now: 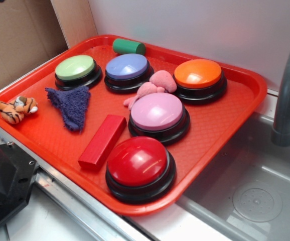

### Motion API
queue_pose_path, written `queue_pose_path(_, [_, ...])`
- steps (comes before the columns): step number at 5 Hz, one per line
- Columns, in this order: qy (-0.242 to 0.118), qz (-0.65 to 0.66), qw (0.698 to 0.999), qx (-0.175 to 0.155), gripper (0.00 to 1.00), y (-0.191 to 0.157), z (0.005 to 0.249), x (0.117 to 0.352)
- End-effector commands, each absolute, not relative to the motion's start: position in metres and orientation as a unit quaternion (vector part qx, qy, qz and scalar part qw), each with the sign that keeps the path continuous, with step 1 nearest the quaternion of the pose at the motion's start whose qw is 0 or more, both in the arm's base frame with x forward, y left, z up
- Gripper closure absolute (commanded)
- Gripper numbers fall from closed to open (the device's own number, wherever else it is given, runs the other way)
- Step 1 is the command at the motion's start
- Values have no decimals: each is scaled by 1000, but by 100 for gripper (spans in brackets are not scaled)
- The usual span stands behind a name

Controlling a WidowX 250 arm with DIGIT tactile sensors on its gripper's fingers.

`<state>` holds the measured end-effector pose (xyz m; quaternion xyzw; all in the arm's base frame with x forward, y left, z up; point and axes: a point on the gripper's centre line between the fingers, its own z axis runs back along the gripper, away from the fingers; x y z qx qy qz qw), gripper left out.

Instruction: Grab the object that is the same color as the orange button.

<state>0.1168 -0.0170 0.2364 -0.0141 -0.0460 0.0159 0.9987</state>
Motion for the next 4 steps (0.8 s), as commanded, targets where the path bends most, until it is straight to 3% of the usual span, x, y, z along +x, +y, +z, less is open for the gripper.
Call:
queue_pose_path(1, [-46, 16, 999, -14, 0, -17, 236, 117])
queue_pose_path(2, [-35, 16, 999, -7, 0, -2, 225, 123])
queue_pose_path(3, [-50, 31, 998, 13, 0, 17, 204, 128])
queue_pose_path(4, [-51, 9, 999, -2, 0, 42, 170, 135])
